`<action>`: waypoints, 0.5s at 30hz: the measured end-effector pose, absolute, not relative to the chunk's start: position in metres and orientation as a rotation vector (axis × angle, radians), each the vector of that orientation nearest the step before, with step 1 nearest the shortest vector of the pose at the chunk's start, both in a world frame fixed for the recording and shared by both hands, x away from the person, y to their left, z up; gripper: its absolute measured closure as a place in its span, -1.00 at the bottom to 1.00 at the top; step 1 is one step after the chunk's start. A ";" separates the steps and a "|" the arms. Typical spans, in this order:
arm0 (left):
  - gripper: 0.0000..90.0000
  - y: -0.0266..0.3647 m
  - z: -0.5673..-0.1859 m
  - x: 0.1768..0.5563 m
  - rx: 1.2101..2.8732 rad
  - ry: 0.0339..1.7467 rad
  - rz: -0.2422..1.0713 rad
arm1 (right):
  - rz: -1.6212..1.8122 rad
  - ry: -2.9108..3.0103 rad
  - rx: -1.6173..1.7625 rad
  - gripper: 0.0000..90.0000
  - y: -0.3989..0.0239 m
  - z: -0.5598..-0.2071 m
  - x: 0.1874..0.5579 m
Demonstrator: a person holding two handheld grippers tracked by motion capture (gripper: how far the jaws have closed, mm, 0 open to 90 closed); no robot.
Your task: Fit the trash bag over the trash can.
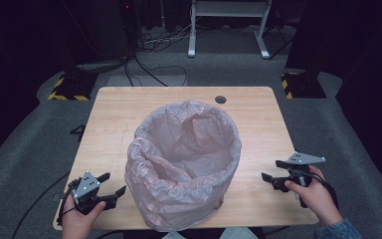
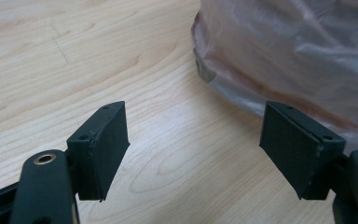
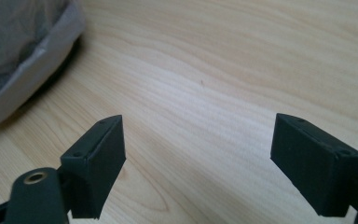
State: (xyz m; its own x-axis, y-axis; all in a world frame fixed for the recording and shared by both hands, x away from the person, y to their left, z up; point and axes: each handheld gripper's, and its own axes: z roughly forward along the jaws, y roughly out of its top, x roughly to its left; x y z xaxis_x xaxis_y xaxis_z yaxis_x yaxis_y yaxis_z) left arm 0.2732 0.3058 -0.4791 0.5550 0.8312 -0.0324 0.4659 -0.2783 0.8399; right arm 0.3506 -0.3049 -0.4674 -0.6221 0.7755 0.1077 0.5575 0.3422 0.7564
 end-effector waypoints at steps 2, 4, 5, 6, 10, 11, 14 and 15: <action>-0.47 0.306 -0.480 0.274 1.930 1.058 0.530 | 1.141 2.346 1.208 -0.60 -0.307 -0.474 0.349; -0.47 0.306 -0.482 0.275 1.935 1.062 0.526 | 1.135 2.347 1.215 -0.60 -0.307 -0.478 0.348; -0.48 0.306 -0.482 0.275 1.934 1.068 0.522 | 1.123 2.347 1.223 -0.61 -0.309 -0.483 0.346; -0.48 0.306 -0.483 0.275 1.940 1.067 0.524 | 1.109 2.348 1.229 -0.61 -0.309 -0.485 0.345; -0.48 0.307 -0.486 0.275 1.947 1.082 0.520 | 1.064 2.345 1.226 -0.61 -0.309 -0.494 0.342; -0.48 0.307 -0.486 0.276 1.952 1.085 0.520 | 1.053 2.344 1.218 -0.62 -0.309 -0.497 0.342; -0.48 0.307 -0.488 0.276 1.965 1.091 0.523 | 1.011 2.330 1.174 -0.65 -0.307 -0.503 0.339; -0.48 0.307 -0.488 0.276 1.963 1.097 0.519 | 1.004 2.319 1.167 -0.66 -0.306 -0.504 0.338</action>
